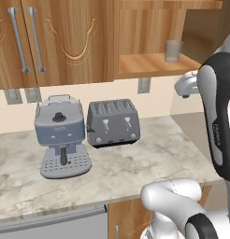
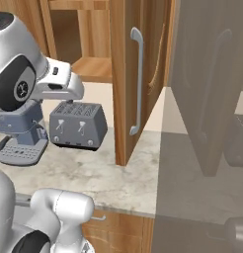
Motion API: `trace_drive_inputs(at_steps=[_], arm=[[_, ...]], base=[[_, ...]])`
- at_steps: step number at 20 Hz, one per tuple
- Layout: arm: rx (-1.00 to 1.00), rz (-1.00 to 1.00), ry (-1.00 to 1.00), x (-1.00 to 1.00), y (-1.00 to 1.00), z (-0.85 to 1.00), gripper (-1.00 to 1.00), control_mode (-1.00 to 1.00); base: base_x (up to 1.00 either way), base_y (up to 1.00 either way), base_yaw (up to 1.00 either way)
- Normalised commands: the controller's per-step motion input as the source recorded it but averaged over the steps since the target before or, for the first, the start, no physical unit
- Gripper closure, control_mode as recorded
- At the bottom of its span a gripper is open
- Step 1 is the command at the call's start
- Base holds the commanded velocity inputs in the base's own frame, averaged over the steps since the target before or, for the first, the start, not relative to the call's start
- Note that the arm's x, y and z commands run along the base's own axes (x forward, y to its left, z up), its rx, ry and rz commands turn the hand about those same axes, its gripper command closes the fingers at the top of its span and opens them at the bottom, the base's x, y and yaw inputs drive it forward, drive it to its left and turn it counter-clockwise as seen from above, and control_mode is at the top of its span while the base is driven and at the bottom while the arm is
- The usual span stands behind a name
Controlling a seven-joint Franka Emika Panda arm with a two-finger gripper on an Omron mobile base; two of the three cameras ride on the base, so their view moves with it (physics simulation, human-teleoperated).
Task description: There is a bowl on the dining counter. Grab a lemon wedge from the fridge and place it in the bowl. Then get the liquor bottle and glass cup from the cabinet and place them next to the bowl.
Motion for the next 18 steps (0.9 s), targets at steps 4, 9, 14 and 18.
trace_drive_inputs(at_steps=[4, 9, 14, 18], arm=[[-0.03, 0.00, -0.20, 0.41, -0.13, 0.53, -1.00, -1.00], [-0.08, 0.00, -0.09, 0.58, 0.00, 0.25, -1.00, -1.00], [-0.13, 0.00, -0.03, 0.64, -0.01, 0.13, -1.00, -1.00], [-0.13, 0.00, -0.03, 0.57, -0.08, 0.10, -1.00, -1.00]], base=[[0.00, 0.00, 0.00], [0.00, 0.00, 0.00], [0.00, 0.00, 0.00], [0.00, 0.00, 0.00]])
